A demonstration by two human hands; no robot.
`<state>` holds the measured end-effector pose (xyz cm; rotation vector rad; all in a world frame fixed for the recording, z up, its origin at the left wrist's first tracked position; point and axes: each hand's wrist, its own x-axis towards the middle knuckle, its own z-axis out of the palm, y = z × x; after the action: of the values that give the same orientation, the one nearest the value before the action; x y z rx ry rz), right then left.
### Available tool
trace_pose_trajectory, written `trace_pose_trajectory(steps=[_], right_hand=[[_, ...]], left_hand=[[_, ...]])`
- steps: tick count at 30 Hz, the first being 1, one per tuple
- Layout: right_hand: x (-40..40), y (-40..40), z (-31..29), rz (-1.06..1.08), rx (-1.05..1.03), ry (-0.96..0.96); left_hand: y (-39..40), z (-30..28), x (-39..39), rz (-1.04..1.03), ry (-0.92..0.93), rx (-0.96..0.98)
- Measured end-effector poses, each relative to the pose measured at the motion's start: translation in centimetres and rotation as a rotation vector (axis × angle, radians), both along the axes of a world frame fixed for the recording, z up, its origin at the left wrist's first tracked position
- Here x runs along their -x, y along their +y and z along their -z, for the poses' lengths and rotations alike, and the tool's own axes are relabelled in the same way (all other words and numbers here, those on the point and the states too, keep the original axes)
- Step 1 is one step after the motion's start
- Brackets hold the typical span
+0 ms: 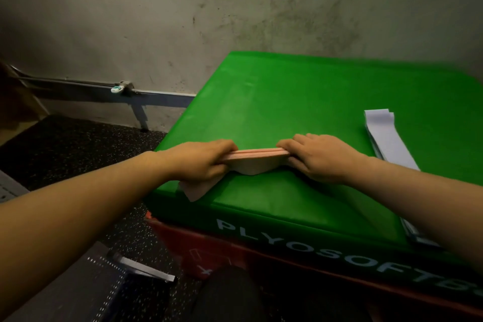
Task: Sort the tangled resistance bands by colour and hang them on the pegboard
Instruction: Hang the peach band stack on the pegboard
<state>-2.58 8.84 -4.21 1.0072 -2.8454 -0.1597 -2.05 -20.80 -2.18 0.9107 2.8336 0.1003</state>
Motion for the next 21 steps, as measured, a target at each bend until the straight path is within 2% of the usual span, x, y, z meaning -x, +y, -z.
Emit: trace_pose_trajectory(steps=[4,9,14,17,21], right_hand=[[-0.2,-0.7,-0.9,0.048,0.01,-0.07],[-0.1,-2.6,-1.2,0.154,-0.004,-0.066],[-0.4,-1.6,0.5,0.107,0.108,0.014],[-0.7,-0.8,0.8,0.048,0.127,0.031],[-0.2,-0.4,0.1,0.018,0.109,-0.01]], left_hand=[[0.3,0.2,-0.1,-0.063,0.014,-0.131],[1.7,0.7,-0.8,-0.214,0.03,-0.12],[1.1,1.7,-2.8,-0.097,0.211,-0.034],[1.0,1.6,-2.9,-0.092,0.192,0.006],[1.1,1.1,-2.5,-0.203,0.084,0.007]])
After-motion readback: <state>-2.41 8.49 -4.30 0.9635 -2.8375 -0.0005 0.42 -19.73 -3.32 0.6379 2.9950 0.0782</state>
